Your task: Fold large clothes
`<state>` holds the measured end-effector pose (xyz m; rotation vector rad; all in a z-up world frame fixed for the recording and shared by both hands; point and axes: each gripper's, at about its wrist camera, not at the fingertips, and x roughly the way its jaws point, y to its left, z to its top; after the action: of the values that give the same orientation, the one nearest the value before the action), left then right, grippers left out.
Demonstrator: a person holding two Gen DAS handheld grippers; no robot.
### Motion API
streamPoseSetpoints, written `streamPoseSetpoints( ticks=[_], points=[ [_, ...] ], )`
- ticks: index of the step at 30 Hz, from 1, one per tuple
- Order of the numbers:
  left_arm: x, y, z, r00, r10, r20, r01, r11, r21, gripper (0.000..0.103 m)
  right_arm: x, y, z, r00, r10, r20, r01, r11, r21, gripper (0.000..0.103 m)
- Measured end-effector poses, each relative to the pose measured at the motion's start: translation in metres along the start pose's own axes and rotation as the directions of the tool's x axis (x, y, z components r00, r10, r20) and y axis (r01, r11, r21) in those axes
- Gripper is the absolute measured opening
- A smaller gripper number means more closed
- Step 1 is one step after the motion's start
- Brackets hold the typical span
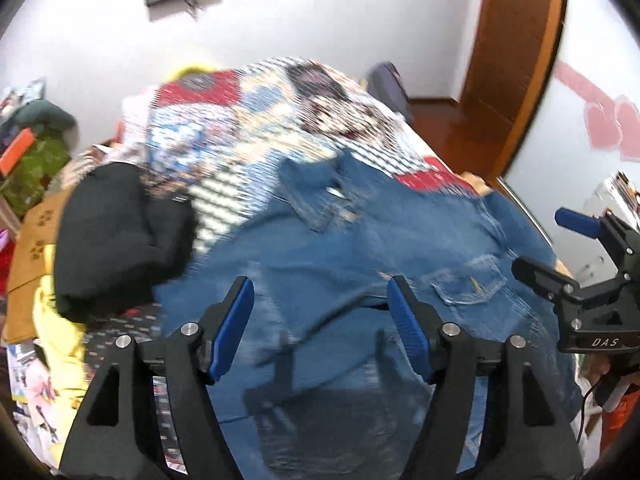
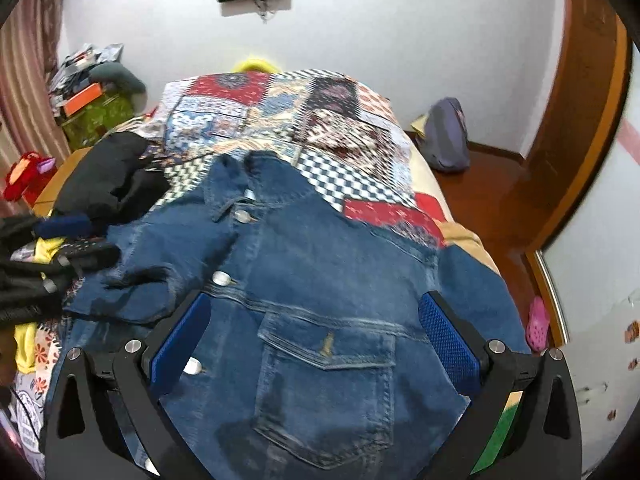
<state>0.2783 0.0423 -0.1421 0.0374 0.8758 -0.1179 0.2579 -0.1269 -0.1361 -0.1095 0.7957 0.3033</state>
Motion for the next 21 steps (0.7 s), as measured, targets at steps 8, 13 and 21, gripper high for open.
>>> streamPoseSetpoints(
  ticks=[8,13,21],
  points=[
    [-0.016,0.086,-0.015,0.989,0.145,0.006,-0.144,0.986,-0.081,0.074,0.021,0.065,0.017,0.997,0.077,-0.028,-0.081,0.987,-0.141,0.103],
    [-0.005,0.125,-0.041,0.983,0.173,-0.058,-0.179,0.973,-0.143,0.074,0.053,0.113,0.013,0.98,0.148,-0.131,-0.178,0.949,-0.259,0.103],
    [0.017,0.147,-0.081,0.974,0.172,-0.146,-0.196,0.965,-0.173,0.074,0.103,0.167,-0.003,0.963,0.088,-0.254,-0.192,0.887,-0.42,0.101]
  ],
)
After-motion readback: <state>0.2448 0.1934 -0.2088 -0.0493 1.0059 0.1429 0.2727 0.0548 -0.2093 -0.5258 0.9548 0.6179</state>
